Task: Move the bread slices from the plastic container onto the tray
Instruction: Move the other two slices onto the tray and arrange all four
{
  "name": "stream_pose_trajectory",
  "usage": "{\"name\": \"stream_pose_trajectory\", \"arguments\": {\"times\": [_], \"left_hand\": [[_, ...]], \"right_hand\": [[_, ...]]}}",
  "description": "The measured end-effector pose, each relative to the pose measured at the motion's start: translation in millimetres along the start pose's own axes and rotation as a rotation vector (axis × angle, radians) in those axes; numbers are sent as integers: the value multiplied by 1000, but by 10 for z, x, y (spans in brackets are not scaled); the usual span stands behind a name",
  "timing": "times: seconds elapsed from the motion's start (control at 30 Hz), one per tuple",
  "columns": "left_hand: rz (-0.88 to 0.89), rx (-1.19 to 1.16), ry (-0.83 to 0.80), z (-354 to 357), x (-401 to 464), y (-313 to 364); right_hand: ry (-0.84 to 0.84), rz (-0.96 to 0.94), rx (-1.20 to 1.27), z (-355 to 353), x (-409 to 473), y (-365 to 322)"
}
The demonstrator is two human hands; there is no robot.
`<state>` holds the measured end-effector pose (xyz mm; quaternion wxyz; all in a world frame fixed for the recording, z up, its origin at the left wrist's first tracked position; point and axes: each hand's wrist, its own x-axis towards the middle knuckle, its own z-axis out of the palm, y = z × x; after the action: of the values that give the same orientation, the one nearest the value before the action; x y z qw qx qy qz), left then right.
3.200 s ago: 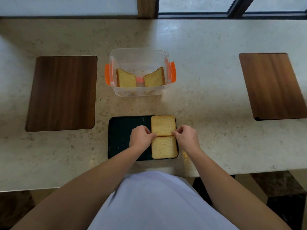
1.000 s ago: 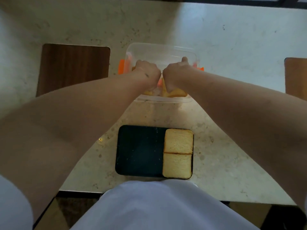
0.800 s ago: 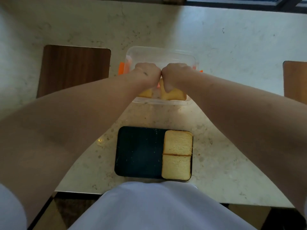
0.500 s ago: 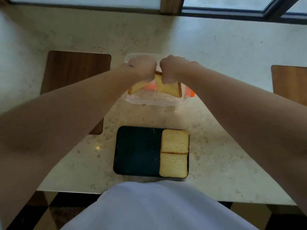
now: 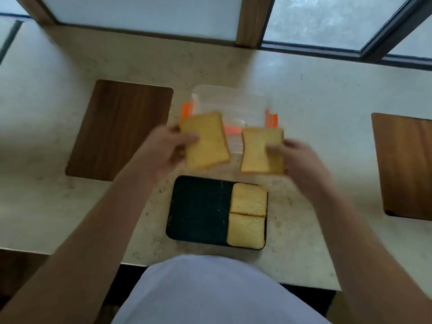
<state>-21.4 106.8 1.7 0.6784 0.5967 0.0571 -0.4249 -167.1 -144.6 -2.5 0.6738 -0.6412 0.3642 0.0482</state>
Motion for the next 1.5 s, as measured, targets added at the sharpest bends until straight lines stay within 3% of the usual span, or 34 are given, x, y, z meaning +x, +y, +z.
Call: {"name": "stream_pose_trajectory", "arguments": {"times": [0.13,0.37,0.6,0.77,1.5], "left_hand": [[-263,-325,139,-284,-307,-1031],[-314,-495,324,-477,-686,-1810],[-224,-621,418,-424,-530,-1937],[-251,-722,467,-194,-232,-1869],[-314,-769,587,-66,31,-1706]], "right_hand": [[-6,336,264,249,-410,911],[59,345,161,682,-628,1507],[69,280,180,801,-638,1521],[110,212,170,764,-701,1585],[102,173,57,804,-792,1769]]}}
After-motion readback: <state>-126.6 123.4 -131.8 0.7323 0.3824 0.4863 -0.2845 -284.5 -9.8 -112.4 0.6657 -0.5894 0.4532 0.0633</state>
